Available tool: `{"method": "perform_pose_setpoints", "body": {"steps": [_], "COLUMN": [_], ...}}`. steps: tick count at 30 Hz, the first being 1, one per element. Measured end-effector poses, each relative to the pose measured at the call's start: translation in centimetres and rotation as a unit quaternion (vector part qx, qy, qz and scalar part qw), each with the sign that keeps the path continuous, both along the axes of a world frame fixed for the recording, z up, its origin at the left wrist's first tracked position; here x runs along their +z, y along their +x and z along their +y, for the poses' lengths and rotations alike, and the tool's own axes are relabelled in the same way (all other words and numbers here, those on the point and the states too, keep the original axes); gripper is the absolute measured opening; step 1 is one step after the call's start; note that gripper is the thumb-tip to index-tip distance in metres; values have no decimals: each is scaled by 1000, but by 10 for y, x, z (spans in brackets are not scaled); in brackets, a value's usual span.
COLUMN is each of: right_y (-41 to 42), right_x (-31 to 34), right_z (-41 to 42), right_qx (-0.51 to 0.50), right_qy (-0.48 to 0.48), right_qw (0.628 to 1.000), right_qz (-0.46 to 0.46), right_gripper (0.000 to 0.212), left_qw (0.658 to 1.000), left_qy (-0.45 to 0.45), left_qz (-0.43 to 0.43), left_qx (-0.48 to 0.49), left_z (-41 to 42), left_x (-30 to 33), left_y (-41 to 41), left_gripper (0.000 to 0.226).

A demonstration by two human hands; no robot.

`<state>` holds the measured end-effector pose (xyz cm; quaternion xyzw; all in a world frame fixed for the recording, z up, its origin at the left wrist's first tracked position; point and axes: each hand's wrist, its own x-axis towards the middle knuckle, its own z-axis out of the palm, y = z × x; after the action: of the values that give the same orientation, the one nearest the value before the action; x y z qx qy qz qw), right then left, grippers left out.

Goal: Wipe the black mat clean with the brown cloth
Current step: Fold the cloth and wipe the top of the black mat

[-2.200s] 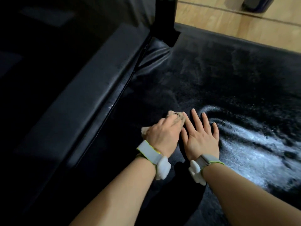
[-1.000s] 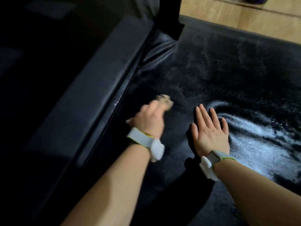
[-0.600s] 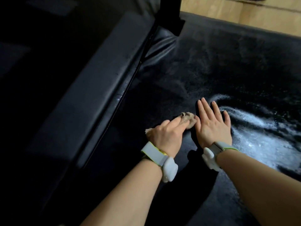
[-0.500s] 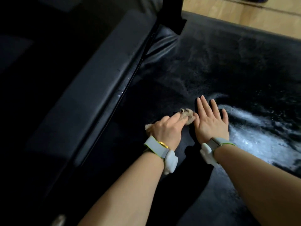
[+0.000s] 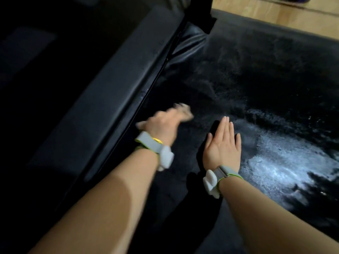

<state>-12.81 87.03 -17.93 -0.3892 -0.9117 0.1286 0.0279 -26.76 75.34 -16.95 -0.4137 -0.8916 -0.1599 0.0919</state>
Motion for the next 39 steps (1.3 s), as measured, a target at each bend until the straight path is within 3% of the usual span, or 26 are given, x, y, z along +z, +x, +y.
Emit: {"method": "perform_pose_setpoints", "body": {"steps": [3,5,6,8,11,13,16,18,20,22,25,28,32,33,36,39], "right_y": [0,-1,-1,-2,-3,-3,-1,-2,-2,-2,-1,0,-1,-1,1,1], "right_x": [2,2,2,2,3,4,5,4,2,2,1,2,1,1,1,1], "right_z": [-2,-1,0,-2,-3,-1,1,1,2,2,0,2,2,2,1,2], "right_qx": [10,13,12,12,16,15,15,13,10,8,11,13,13,14,16,17], "right_qy": [-1,2,5,9,14,12,14,13,21,25,24,22,22,22,20,20], "right_qw": [999,999,999,999,998,998,998,998,999,999,999,999,999,999,999,999], "right_qz": [-31,-43,-47,-49,-54,-53,-53,-51,-47,-40,-42,-41,-39,-38,-38,-40], "right_gripper": [58,57,57,56,57,56,56,56,56,55,55,55,55,55,56,56], "left_qw": [987,979,980,995,999,997,957,937,945,972,997,989,934,927,951,955], "left_qy": [-1,16,22,-12,-32,-57,-61,-24,18,4,-36,-77,-42,-37,-36,-25], "left_qz": [24,-16,-51,-74,0,39,-24,-51,-97,-139,-51,47,-29,-33,1,-40], "left_qx": [157,204,192,72,-42,44,282,345,311,188,51,116,355,372,308,292], "left_z": [-57,-49,-35,-21,-33,-54,-84,-79,-53,-26,-11,-37,-79,-80,-74,-74], "left_x": [-2,3,9,9,2,2,8,9,12,15,6,5,9,8,1,2], "left_y": [-24,-4,15,52,71,57,33,33,54,91,124,91,50,51,64,66], "left_gripper": [36,32,30,32,39,44,48,48,41,30,41,46,30,28,31,42]}}
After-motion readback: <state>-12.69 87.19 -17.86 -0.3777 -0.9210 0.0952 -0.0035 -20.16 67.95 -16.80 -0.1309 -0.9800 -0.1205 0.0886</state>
